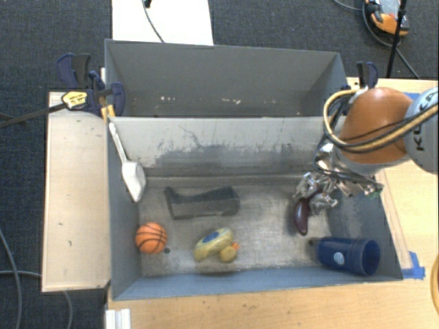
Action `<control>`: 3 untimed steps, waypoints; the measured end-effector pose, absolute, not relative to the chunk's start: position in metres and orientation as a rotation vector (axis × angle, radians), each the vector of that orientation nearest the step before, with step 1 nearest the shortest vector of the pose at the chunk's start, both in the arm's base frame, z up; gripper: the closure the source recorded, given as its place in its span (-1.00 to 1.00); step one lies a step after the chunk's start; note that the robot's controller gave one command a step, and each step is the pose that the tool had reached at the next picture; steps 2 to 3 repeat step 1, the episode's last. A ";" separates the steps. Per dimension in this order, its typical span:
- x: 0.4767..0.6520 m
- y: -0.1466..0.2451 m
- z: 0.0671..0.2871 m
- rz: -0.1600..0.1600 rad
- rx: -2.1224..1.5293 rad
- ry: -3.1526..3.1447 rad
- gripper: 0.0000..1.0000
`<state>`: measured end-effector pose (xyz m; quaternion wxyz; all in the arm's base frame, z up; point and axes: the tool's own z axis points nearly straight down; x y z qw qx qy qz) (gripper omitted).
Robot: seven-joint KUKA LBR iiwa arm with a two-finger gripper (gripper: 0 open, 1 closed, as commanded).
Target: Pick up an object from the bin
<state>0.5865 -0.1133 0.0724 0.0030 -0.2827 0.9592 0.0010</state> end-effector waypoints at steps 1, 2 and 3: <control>0.586 -0.105 0.245 -0.001 -0.852 3.019 1.00; 0.586 -0.105 0.245 -0.001 -0.852 3.019 1.00; 0.586 -0.105 0.245 -0.001 -0.852 3.019 1.00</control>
Offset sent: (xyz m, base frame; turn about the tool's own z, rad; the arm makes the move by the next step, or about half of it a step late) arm 0.0000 0.0000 0.0000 0.0000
